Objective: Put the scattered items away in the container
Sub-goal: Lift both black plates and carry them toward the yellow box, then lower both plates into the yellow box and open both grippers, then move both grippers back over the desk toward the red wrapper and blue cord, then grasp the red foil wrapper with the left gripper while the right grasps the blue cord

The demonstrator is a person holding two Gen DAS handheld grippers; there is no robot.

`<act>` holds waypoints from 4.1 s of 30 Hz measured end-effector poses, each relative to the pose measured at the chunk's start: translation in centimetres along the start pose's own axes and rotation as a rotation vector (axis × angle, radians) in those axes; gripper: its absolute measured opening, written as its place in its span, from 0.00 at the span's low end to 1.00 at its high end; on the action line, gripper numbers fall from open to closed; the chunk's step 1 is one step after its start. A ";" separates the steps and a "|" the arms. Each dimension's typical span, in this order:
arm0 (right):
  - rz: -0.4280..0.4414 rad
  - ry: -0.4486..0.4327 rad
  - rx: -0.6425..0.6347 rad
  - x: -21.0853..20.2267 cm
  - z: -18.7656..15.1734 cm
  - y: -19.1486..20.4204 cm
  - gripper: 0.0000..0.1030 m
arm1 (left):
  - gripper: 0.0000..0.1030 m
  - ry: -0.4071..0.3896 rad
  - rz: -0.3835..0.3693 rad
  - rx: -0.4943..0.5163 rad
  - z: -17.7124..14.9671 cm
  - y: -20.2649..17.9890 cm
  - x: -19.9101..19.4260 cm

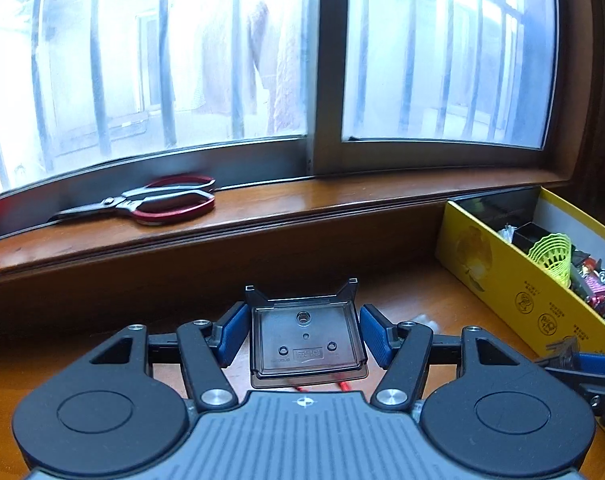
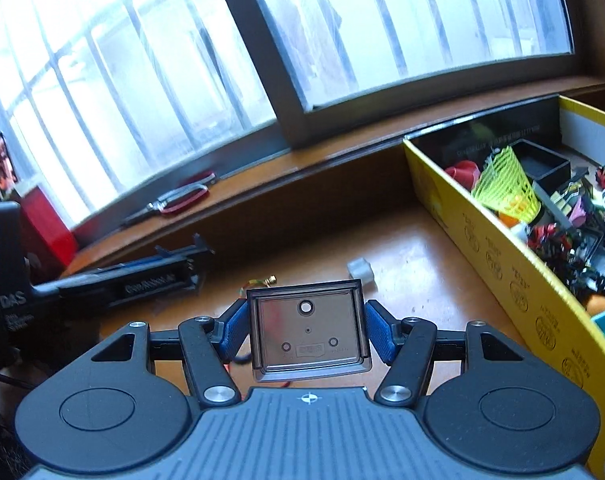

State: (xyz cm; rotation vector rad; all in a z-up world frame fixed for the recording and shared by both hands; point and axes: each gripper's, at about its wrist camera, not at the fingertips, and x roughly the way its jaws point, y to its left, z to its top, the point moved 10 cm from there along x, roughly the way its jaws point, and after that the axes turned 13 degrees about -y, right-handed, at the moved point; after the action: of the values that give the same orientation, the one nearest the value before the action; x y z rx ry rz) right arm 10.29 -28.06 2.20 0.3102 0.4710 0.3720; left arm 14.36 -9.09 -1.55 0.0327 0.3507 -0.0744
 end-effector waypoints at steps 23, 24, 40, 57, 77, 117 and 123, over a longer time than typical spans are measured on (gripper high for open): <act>-0.291 -0.251 0.239 -9.6 8.6 -21.8 0.60 | 0.61 -0.081 -0.425 0.152 5.8 -28.1 1.5; -0.317 -0.250 0.253 -9.8 8.3 -23.0 0.60 | 0.61 -0.075 -0.441 0.161 5.5 -29.4 1.6; -0.514 -0.173 0.339 -9.9 5.6 -34.1 0.60 | 0.62 0.048 -0.553 0.249 1.5 -40.7 6.5; -0.553 -0.232 0.297 -10.7 6.2 -32.4 0.83 | 0.78 0.004 -0.452 0.208 2.9 -35.1 4.4; -0.362 -0.208 0.029 -9.2 5.0 -16.3 0.85 | 0.81 0.007 -0.167 0.014 1.4 -14.2 -0.7; 0.106 0.197 -0.313 12.1 -10.0 11.7 0.53 | 0.82 0.298 0.355 -0.288 -13.2 20.5 -7.5; 0.099 0.224 -0.316 12.9 -10.7 12.0 0.53 | 0.82 0.317 0.405 -0.358 -13.2 21.2 -7.0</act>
State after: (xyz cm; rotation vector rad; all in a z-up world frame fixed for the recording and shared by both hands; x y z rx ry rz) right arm 12.43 -9.92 -7.38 -0.0162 0.6079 0.5730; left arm 4.92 13.13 -11.15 -0.2407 0.6634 0.3985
